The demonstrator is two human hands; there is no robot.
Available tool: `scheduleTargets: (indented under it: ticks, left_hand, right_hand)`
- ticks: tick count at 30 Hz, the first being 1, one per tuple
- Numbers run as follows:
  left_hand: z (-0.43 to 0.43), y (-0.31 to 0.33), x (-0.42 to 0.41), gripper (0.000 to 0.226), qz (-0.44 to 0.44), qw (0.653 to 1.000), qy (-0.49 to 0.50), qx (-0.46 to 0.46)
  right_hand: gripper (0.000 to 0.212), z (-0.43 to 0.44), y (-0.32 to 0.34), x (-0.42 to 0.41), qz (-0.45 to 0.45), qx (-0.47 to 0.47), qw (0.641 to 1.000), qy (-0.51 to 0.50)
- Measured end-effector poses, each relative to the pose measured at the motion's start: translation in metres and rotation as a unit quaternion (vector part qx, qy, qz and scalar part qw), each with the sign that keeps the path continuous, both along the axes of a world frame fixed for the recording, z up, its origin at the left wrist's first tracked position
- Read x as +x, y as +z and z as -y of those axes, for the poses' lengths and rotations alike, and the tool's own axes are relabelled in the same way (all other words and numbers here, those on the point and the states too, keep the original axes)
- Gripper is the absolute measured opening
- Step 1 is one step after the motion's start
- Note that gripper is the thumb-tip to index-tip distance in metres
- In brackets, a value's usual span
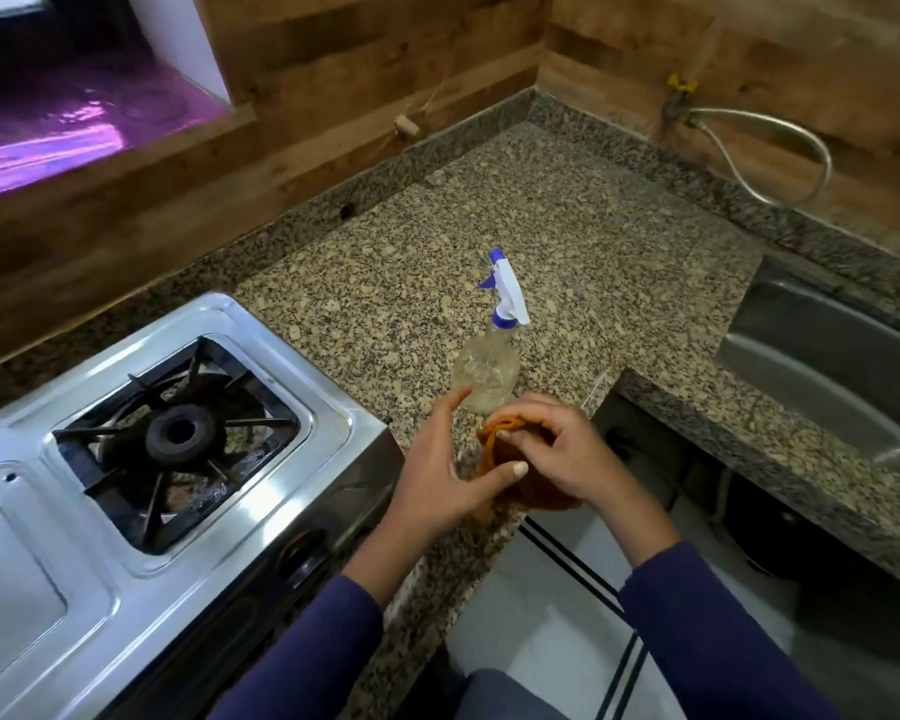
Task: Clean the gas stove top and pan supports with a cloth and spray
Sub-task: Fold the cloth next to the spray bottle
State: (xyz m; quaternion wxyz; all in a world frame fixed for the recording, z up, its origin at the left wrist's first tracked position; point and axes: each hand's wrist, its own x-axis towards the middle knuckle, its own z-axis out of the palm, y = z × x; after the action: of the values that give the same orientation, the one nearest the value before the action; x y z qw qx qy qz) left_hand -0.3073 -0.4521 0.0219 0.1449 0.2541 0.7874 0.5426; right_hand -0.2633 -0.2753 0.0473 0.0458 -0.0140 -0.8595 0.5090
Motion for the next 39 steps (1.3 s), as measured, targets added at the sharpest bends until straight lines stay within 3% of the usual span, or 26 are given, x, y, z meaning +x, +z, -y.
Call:
scheduleTargets:
  ticks: [2,5,8,11,13,15,19,23,25,27,29,30,32,36,38,39]
  left_hand:
    - [-0.005,0.001,-0.008,0.07,-0.045,0.995,-0.086,-0.008]
    - [-0.007,0.001,-0.012,0.031,-0.018,0.992,-0.12,-0.027]
    - [-0.005,0.001,-0.004,0.026,0.057,0.989,-0.136,0.005]
    - [-0.003,0.012,0.003,0.035,0.171,0.971,-0.156,0.051]
    - [0.0,0.021,0.008,0.03,0.226,0.959,-0.155,0.073]
    - [0.004,0.025,0.011,0.023,0.267,0.95,-0.137,0.089]
    - [0.015,0.03,0.011,0.02,0.33,0.932,-0.093,0.118]
    - [0.023,0.029,0.008,0.022,0.385,0.907,-0.068,0.158]
    - [0.026,0.025,0.007,0.029,0.395,0.903,-0.059,0.158]
    - [0.031,0.02,0.006,0.035,0.379,0.917,-0.044,0.118]
    - [0.034,0.016,0.006,0.037,0.332,0.941,-0.031,0.054]
    - [0.034,0.014,0.007,0.041,0.312,0.949,-0.029,0.031]
    - [0.032,0.01,0.011,0.061,0.29,0.957,-0.009,-0.002]
    - [0.024,-0.003,0.017,0.139,0.253,0.966,0.008,-0.045]
    - [0.02,0.0,0.019,0.137,0.163,0.977,-0.037,-0.131]
    - [0.018,0.004,0.021,0.122,0.099,0.974,-0.062,-0.193]
  right_hand:
    - [0.023,-0.003,0.008,0.002,0.038,0.004,0.999,0.016]
    - [0.017,-0.007,0.019,0.005,0.062,0.001,0.998,0.002]
    - [0.027,-0.016,0.023,0.011,0.093,-0.013,0.995,-0.035]
    - [0.053,-0.023,0.02,0.014,0.197,-0.062,0.975,-0.08]
    - [0.067,-0.026,0.009,0.023,0.275,-0.136,0.947,-0.095]
    - [0.077,-0.025,-0.015,0.04,0.315,-0.273,0.906,-0.073]
    - [0.095,-0.006,-0.055,0.074,0.277,-0.513,0.808,-0.081]
    - [0.094,0.015,-0.059,0.078,0.174,-0.63,0.753,-0.078]
    - [0.076,0.02,-0.049,0.072,0.158,-0.621,0.757,-0.128]
    - [0.04,0.019,-0.041,0.065,0.151,-0.587,0.768,-0.207]
    - [0.02,0.016,-0.036,0.058,0.147,-0.489,0.816,-0.27]
    - [0.021,0.014,-0.034,0.057,0.156,-0.421,0.845,-0.291]
    - [0.041,0.015,-0.027,0.056,0.182,-0.313,0.881,-0.305]
    - [0.093,0.014,-0.012,0.062,0.187,-0.215,0.94,-0.186]
    - [0.095,0.015,-0.005,0.06,0.223,-0.099,0.963,-0.118]
    - [0.091,0.017,-0.002,0.057,0.245,-0.05,0.963,-0.104]
